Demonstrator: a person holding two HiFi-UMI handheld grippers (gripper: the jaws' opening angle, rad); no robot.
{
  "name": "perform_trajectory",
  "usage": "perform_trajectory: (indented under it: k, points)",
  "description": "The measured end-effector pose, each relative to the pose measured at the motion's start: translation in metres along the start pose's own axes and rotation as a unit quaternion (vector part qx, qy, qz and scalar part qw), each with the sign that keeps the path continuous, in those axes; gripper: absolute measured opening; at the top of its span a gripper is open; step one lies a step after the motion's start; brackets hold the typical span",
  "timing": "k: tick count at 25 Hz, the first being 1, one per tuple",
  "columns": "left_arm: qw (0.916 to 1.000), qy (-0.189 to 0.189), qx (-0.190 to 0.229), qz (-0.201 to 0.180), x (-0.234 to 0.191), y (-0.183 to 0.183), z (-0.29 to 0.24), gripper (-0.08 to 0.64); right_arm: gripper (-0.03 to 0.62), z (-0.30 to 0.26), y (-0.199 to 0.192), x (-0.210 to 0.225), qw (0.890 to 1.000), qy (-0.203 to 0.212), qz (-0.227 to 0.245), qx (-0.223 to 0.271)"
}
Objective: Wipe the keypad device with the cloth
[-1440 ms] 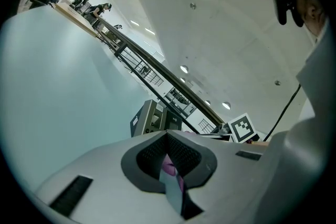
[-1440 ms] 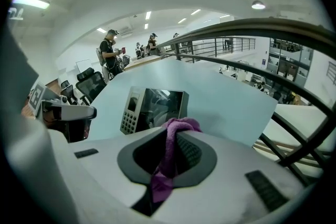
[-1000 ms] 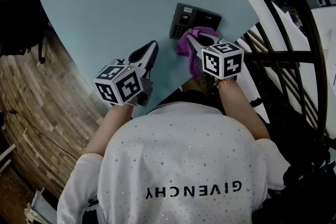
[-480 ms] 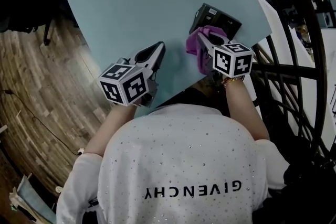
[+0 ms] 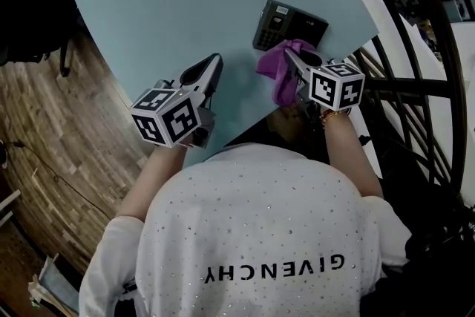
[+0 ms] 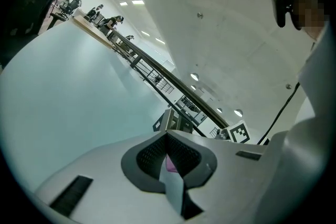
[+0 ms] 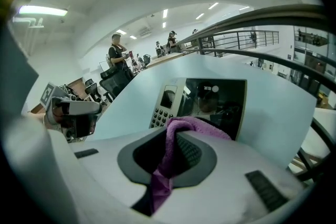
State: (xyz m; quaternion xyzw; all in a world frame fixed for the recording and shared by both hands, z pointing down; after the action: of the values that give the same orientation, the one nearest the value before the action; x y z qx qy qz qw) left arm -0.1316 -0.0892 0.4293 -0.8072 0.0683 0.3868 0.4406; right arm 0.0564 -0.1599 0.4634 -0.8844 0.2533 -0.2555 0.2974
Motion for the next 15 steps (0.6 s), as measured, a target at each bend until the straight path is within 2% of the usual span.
perform_trajectory:
  k: [7,15]
  points:
    - [0.9996,-0.009,-0.026,-0.006,0.017,-0.005,-0.021,0.002,0.026,0.016,-0.009,0.015,0.999,0.011,-0.031,0.025]
    - [0.9981,-0.045,-0.04,-0.016,0.036,-0.005,-0.045,0.002,0.026,0.043,-0.022,0.045,0.995,-0.058,-0.069,0.032]
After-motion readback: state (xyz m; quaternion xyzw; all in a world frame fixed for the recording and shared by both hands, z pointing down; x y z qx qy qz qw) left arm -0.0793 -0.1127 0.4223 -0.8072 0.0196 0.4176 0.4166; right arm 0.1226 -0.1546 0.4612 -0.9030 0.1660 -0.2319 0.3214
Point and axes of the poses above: the fingertips, and each gripper's own axes: z backward along the fingers, x to its right, y out of its top, the point moved 3 cm from there along z, backward along the fingers, and after that the axes turned 2 degrees about -x, right-handed, at the moved point
